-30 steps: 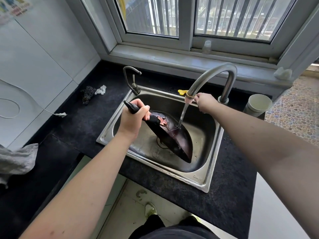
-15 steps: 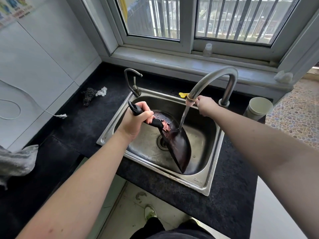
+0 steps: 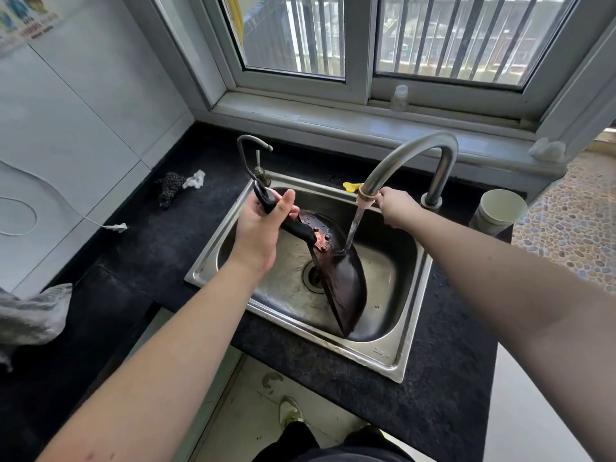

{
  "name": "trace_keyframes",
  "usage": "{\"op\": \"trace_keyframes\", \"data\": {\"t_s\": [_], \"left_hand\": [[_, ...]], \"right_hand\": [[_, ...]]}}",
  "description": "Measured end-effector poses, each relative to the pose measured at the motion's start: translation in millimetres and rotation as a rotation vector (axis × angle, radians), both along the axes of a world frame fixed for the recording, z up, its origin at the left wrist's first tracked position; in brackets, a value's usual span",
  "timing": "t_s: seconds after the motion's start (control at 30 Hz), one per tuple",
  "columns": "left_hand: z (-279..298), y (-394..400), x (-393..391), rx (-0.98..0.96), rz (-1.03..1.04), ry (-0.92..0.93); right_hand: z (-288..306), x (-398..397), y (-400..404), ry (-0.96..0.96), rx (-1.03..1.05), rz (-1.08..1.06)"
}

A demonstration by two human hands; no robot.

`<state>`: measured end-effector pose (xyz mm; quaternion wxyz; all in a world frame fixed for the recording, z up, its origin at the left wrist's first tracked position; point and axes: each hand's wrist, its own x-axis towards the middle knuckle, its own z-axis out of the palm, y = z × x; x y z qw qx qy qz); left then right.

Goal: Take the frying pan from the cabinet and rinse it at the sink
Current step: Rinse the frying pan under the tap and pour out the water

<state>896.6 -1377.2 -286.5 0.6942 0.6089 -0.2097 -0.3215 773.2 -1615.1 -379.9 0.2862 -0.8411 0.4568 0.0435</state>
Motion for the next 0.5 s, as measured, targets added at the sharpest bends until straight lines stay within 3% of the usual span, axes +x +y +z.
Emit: {"op": "trace_keyframes", "data": {"t_s": [0.1,0.27,0.5], "left_hand": [[0,-5,-6,0.001,0.163,0.002],[9,-19,-15,0.184,0.127,-0.282],[15,-34,-16,0.166,0.083,-0.205]], "right_hand": [[-1,-1,0,-0.015,0.000,0.011],[2,-1,1,-0.020,0.012,0.008],[2,-2,1,-0.016,0.025,-0.007]]}}
